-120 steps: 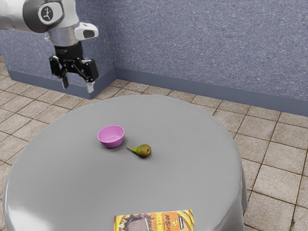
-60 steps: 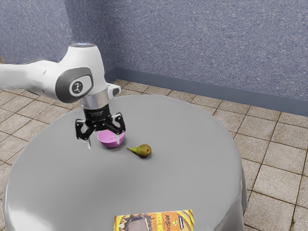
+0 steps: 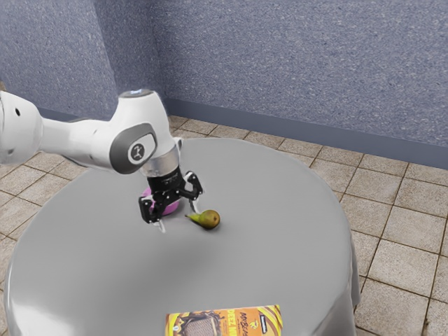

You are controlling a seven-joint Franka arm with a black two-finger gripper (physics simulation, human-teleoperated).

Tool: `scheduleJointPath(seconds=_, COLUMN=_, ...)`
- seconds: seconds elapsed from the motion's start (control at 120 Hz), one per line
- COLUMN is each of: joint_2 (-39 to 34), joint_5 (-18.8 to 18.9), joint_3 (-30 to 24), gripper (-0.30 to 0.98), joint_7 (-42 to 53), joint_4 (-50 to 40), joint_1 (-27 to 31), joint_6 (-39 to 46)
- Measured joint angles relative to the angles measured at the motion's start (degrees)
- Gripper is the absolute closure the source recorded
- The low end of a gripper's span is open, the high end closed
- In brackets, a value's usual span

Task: Place the pear in the bowl.

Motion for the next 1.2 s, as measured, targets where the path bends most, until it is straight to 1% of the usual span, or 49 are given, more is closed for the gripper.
scheduleJointPath(seconds=0.1, joint_2=2.1, joint_5=-0.1, joint_3=1.0, gripper=0.00, joint_7=-3.4, joint_4=0.9, joint_1=1.0, joint_6=1.5)
scheduleJointPath(seconds=0.233, joint_2=6.4, joint_5=-0.2, joint_3=0.9, gripper=0.00, joint_7=-7.1, joint_4=5.1, joint_1=0.9, joint_6=2.9)
scheduleJointPath(seconds=0.467, joint_2=11.7, joint_5=0.0, joint_3=0.8, gripper=0.00, joint_7=-13.6, joint_4=10.2, joint_1=0.8, joint_6=3.5)
scheduleJointPath(seconds=0.617, joint_2=16.5, joint_5=0.1, joint_3=0.8, gripper=0.00, joint_7=-16.7, joint_4=13.7, joint_1=0.8, joint_6=4.0)
scheduleJointPath(seconds=0.95, joint_2=21.7, joint_5=1.2, joint_3=0.8, gripper=0.00, joint_7=-21.3, joint_4=19.2, joint_1=0.8, joint_6=4.1)
scheduleJointPath(seconds=1.2, joint_2=24.1, joint_5=1.5, joint_3=0.8, gripper=0.00, joint_7=-23.4, joint_4=21.0, joint_1=0.8, joint_6=4.2)
